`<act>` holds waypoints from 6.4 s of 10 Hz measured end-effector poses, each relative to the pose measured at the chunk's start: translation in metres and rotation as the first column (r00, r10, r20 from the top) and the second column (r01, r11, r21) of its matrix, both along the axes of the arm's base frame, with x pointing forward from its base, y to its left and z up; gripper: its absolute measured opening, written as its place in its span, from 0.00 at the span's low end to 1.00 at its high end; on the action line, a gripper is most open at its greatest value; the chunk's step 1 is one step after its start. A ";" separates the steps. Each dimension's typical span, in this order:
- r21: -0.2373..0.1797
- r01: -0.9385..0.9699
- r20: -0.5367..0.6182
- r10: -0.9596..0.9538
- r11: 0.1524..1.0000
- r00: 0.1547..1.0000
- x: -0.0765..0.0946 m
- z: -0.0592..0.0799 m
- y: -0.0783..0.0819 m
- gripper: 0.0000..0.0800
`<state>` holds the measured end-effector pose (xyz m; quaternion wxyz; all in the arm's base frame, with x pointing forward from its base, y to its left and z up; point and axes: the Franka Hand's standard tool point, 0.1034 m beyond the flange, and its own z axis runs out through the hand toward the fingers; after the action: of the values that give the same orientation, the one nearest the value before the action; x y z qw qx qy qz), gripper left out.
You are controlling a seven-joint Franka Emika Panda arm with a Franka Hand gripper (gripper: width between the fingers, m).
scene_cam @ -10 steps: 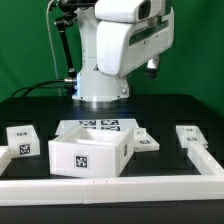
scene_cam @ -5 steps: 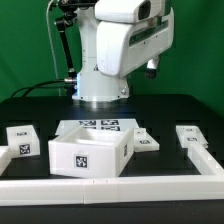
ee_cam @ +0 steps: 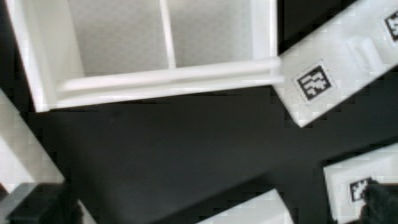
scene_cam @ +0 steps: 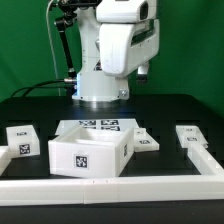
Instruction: Assemble cabinet
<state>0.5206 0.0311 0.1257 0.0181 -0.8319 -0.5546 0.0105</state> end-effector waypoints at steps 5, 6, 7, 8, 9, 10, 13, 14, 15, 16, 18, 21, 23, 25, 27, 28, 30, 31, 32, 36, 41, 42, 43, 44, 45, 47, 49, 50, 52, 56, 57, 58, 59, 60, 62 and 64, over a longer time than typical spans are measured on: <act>0.002 -0.006 0.000 0.006 1.000 1.000 -0.010 -0.015 -0.006 1.00; 0.002 -0.005 -0.001 0.005 1.000 1.000 -0.010 -0.015 -0.006 1.00; 0.001 -0.002 -0.006 0.002 1.000 1.000 -0.013 -0.017 -0.009 1.00; 0.003 0.000 0.012 0.000 1.000 1.000 -0.020 -0.025 -0.009 1.00; 0.004 -0.002 0.013 0.002 1.000 1.000 -0.034 -0.036 -0.009 1.00; 0.005 -0.006 0.009 0.006 1.000 1.000 -0.044 -0.044 -0.011 1.00; 0.010 0.005 0.008 -0.005 1.000 1.000 -0.057 -0.068 -0.015 1.00; 0.011 0.009 0.002 -0.009 1.000 1.000 -0.059 -0.073 -0.016 1.00; 0.012 0.011 0.000 -0.011 1.000 1.000 -0.060 -0.077 -0.017 1.00; 0.012 0.014 -0.004 -0.014 1.000 1.000 -0.061 -0.080 -0.018 1.00; 0.014 0.019 -0.013 -0.019 1.000 1.000 -0.061 -0.088 -0.020 1.00; 0.016 0.027 -0.022 -0.027 0.999 0.999 -0.057 -0.099 -0.020 1.00; 0.015 0.046 -0.022 -0.046 0.999 0.999 -0.054 -0.099 -0.020 1.00; 0.015 0.054 -0.022 -0.054 0.998 0.998 -0.054 -0.099 -0.020 0.89; 0.015 0.054 -0.022 -0.054 0.998 0.998 -0.054 -0.099 -0.020 0.47; 0.015 0.054 -0.022 -0.054 0.998 0.998 -0.054 -0.099 -0.020 0.47; 0.015 0.054 -0.022 -0.054 0.998 0.998 -0.054 -0.099 -0.020 0.08; 0.015 0.054 -0.016 -0.054 0.998 0.998 -0.053 -0.098 -0.020 0.05; 0.015 0.054 -0.013 -0.054 0.998 0.998 -0.052 -0.098 -0.020 0.05; 0.015 0.054 -0.013 -0.054 0.998 0.998 -0.052 -0.098 -0.020 0.05; -0.004 -0.231 0.004 0.231 0.973 0.973 -0.037 -0.094 -0.020 0.05; -0.007 -0.244 0.004 0.244 0.970 0.970 -0.038 -0.095 -0.017 0.05; -0.007 -0.241 0.004 0.241 0.970 0.970 -0.038 -0.095 -0.018 0.05; -0.007 -0.240 0.004 0.240 0.971 0.971 -0.038 -0.095 -0.019 0.05; -0.007 -0.240 0.004 0.240 0.971 0.971 -0.038 -0.096 -0.019 0.05; -0.002 -0.264 0.007 0.264 0.965 0.965 -0.035 -0.097 -0.011 0.05; 0.006 -0.315 0.021 0.315 0.949 0.949 -0.026 -0.097 0.008 0.05; 0.009 -0.339 0.025 0.339 0.941 0.940 -0.025 -0.098 0.020 0.05; 0.016 -0.344 0.037 0.343 0.939 0.939 -0.017 -0.098 0.044 0.05; 0.020 -0.317 0.054 0.315 0.948 0.948 -0.001 -0.098 0.079 0.05; 0.020 -0.307 0.049 0.306 0.951 0.951 -0.001 -0.098 0.083 0.05; 0.019 -0.298 0.039 0.297 0.954 0.954 -0.001 -0.097 0.083 0.05; 0.018 -0.298 0.030 0.298 0.954 0.954 0.000 -0.097 0.083 0.05; 0.018 -0.289 0.030 0.288 0.957 0.957 -0.001 -0.096 0.083 0.05; 0.017 -0.274 0.033 0.274 0.962 0.961 0.000 -0.094 0.082 0.27; 0.010 -0.253 0.045 0.252 0.967 0.967 0.000 -0.083 0.081 0.44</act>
Offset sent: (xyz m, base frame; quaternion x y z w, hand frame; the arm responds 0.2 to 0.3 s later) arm 0.0000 0.0000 0.0000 0.0000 0.0000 0.0000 1.0000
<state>0.5204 0.1116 0.0429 0.0113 -0.7543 -0.6564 -0.0098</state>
